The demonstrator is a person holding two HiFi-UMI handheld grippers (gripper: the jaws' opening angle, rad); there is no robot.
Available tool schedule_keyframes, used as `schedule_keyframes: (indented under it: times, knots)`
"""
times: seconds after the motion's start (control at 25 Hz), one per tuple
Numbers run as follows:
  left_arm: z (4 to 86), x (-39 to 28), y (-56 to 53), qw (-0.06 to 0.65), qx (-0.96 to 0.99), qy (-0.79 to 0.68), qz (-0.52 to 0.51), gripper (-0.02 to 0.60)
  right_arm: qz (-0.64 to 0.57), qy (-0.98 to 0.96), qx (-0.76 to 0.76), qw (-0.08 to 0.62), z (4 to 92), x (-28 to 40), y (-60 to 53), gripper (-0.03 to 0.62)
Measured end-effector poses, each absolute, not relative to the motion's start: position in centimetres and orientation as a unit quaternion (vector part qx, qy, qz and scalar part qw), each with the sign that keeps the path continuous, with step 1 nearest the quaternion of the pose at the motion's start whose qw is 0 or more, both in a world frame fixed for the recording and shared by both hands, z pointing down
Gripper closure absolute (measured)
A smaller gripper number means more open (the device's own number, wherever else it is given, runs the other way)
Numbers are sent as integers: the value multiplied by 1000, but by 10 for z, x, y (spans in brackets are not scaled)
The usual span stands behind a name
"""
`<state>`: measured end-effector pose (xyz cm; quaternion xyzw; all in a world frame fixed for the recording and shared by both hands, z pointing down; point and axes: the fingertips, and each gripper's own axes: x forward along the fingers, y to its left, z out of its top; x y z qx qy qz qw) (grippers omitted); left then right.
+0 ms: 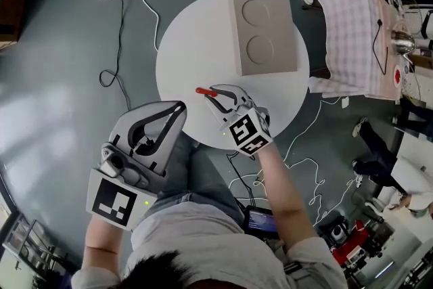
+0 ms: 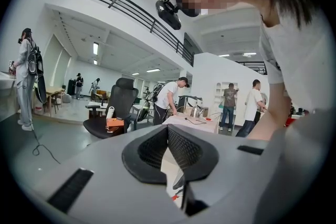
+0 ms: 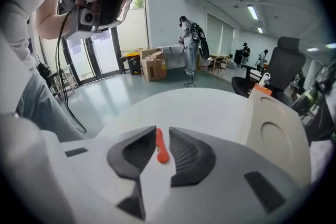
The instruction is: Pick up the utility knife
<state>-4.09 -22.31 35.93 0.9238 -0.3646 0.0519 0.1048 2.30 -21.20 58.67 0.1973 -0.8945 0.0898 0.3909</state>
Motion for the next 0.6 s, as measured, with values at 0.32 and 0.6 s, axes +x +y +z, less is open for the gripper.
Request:
schedule_keyframes:
  times: [0.32, 0.6]
  knots:
    - [372, -60, -246, 115, 922, -364, 54, 571, 88, -881, 156, 438, 621, 9, -222, 505]
    - [379, -60, -247, 119, 922, -365, 50, 571, 91, -885, 157, 430, 626, 9, -220, 507]
